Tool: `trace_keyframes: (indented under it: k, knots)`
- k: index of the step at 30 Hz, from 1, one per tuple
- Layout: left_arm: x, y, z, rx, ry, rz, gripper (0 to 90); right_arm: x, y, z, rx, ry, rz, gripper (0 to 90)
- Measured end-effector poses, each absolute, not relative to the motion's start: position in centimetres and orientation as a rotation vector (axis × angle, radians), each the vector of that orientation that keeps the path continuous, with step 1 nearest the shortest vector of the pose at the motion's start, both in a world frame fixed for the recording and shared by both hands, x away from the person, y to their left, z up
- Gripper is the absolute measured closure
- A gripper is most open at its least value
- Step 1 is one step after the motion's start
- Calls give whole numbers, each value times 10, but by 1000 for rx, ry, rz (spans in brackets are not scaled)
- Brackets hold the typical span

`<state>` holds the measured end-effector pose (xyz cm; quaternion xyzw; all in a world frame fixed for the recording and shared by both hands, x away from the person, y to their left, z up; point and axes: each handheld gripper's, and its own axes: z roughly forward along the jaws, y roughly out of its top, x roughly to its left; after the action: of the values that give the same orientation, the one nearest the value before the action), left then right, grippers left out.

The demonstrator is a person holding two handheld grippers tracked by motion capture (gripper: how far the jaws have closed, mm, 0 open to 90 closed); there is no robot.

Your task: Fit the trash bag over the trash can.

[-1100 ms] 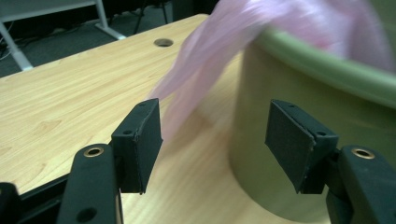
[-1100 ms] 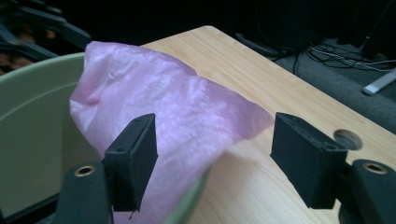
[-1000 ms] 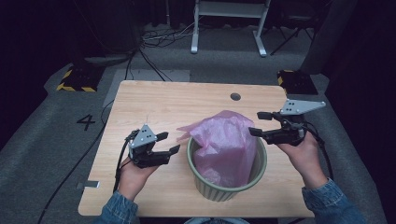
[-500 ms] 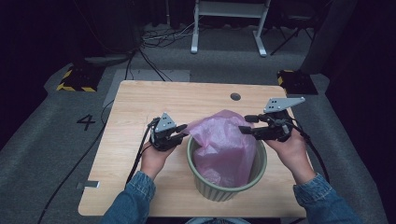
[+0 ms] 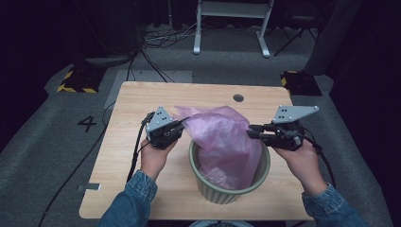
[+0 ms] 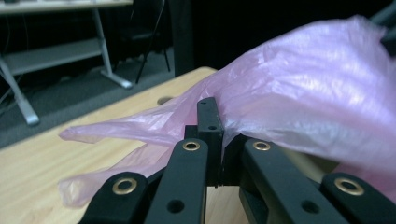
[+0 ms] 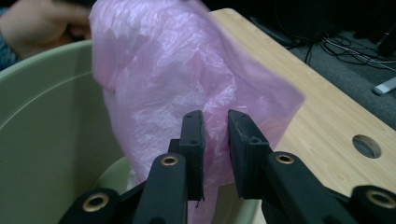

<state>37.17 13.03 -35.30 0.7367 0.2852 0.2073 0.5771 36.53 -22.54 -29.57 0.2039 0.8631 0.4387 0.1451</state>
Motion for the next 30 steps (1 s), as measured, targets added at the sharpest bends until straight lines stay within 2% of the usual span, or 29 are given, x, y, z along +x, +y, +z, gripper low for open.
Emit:
trace_keyframes:
  k: [6,12,17,23,26,27,28,29,30]
  knots:
    - [347,125,-337,1688,575,512,894,344,-220,-304,524,2541,1222,759]
    - [319,112,-324,1684,454,471,894,322,-210,-309,448,2640,1146,758]
    - [306,101,-323,1707,395,431,894,316,-203,-315,439,2681,1098,751]
    - [293,79,-327,1767,310,380,894,316,-201,-317,465,2710,1087,702]
    - [290,72,-328,1781,285,379,894,310,-199,-315,454,2728,1076,571]
    - [290,72,-328,1781,285,379,895,310,-199,-315,454,2728,1076,571]
    - [290,72,-328,1784,284,375,894,307,-204,-310,460,2706,1142,507]
    - [290,72,-328,1784,284,375,894,307,-204,-310,460,2706,1142,507]
    - [290,73,-328,1785,288,376,895,306,-211,-304,483,2671,1174,441]
